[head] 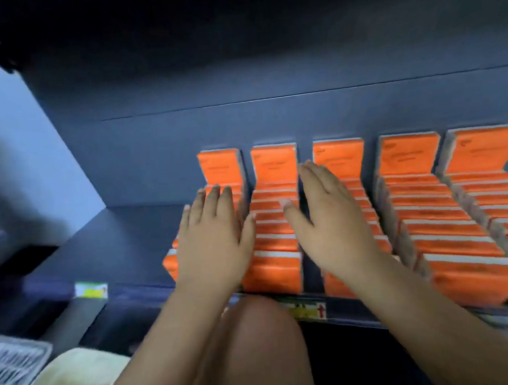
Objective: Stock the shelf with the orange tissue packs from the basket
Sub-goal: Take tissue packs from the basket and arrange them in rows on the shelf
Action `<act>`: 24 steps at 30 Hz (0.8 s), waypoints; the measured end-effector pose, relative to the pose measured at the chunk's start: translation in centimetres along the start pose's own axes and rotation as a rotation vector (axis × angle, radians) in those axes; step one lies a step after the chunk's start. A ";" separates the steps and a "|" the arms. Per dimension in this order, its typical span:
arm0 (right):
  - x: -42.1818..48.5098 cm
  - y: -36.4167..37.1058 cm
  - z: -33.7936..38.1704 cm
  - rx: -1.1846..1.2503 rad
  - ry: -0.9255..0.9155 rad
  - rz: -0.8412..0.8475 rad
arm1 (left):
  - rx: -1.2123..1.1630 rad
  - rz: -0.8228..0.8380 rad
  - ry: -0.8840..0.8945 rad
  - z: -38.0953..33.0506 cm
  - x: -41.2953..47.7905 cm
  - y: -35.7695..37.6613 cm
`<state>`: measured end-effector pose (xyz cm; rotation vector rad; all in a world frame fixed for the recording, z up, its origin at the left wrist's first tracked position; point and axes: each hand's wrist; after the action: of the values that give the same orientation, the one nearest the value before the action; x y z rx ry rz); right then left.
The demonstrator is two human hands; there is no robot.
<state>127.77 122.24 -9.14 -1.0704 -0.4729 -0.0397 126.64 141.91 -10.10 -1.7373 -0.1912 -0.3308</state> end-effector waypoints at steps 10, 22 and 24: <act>-3.8 14.1 21.9 0.131 -0.416 0.320 | -0.010 -0.032 -0.532 18.6 -16.0 -0.7; -8.5 29.6 28.4 0.120 -0.353 0.920 | -0.226 0.084 -0.993 27.5 -29.4 5.8; -8.5 31.0 28.7 0.095 -0.296 0.994 | -0.296 0.116 -1.054 28.2 -30.1 7.5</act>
<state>117.96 160.14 -27.14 -1.1239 -0.1596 1.0182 103.77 169.78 -31.48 -2.0582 -0.8223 0.7092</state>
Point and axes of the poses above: each hand's wrist, its own x-axis towards the middle knuckle, its own y-axis out of the palm, z = x × y, and after that the axes turned 13 degrees about z, right-handed
